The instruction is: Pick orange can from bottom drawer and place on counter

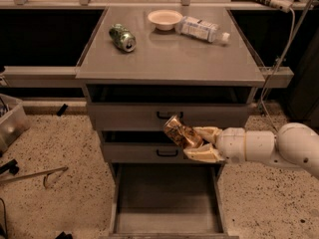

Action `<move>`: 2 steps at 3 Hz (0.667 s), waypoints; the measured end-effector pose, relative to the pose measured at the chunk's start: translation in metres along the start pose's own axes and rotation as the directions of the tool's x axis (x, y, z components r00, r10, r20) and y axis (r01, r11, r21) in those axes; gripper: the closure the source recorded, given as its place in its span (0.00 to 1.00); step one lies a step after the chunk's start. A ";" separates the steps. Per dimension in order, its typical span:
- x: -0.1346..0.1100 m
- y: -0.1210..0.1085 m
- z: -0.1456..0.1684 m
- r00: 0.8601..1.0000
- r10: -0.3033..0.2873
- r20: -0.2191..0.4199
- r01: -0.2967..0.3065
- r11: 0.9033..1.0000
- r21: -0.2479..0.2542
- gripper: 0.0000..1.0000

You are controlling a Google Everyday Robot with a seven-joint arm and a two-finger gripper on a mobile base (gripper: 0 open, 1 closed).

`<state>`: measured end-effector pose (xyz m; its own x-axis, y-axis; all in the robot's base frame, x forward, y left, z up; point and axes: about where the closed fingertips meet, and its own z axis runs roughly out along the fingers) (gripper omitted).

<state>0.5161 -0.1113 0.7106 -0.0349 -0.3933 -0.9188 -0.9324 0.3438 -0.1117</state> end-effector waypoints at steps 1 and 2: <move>-0.034 -0.015 -0.021 0.999 -0.040 -0.019 0.041 0.999 0.013 1.00; -0.107 -0.035 -0.054 0.995 -0.099 -0.021 0.099 0.995 -0.006 1.00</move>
Offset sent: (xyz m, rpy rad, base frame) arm 0.0360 -0.0470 0.2543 -0.0815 -0.1576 0.0867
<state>0.5331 -0.1274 0.8328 0.0501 -0.4433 -0.8950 -0.9334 0.2981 -0.1999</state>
